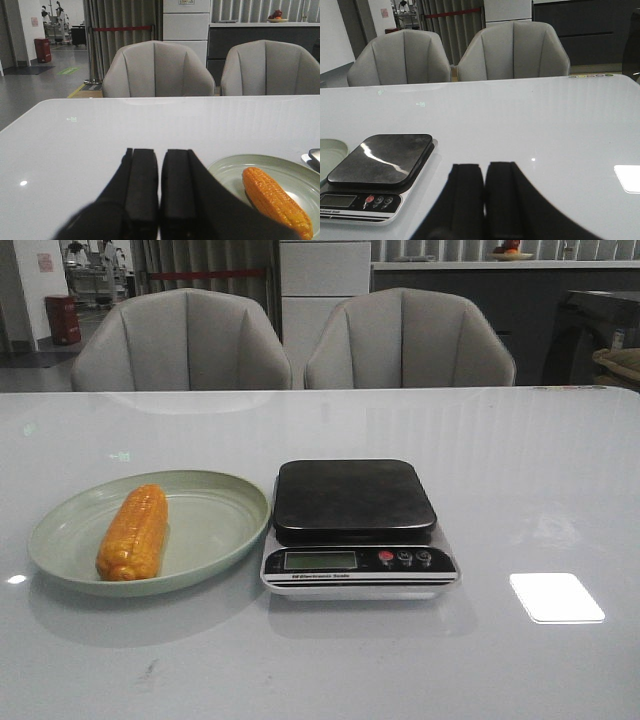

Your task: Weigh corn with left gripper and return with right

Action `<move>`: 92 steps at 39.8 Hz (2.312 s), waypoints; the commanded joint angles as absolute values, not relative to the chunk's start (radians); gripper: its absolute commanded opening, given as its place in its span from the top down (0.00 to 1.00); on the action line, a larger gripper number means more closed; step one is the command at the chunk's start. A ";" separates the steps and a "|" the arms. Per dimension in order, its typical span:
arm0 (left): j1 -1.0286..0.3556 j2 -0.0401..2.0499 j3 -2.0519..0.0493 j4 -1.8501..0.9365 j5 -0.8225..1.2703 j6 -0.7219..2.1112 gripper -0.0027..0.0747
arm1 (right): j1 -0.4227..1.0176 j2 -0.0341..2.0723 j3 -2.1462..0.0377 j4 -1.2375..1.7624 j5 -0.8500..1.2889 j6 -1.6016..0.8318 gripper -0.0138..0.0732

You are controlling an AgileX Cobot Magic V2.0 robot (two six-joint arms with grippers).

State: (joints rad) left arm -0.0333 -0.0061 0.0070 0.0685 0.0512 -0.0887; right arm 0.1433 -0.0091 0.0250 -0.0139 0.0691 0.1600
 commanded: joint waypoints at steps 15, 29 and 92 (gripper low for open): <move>-0.031 -0.027 0.038 0.072 -0.066 -0.090 0.82 | 0.136 -0.028 0.036 -0.016 -0.010 0.154 0.66; -0.031 -0.017 -0.026 0.027 -0.193 -0.095 0.82 | 0.136 -0.028 0.036 -0.016 -0.010 0.154 0.66; -0.161 0.699 -0.595 -0.050 0.505 -0.088 0.28 | 0.136 -0.028 0.036 -0.016 -0.010 0.154 0.66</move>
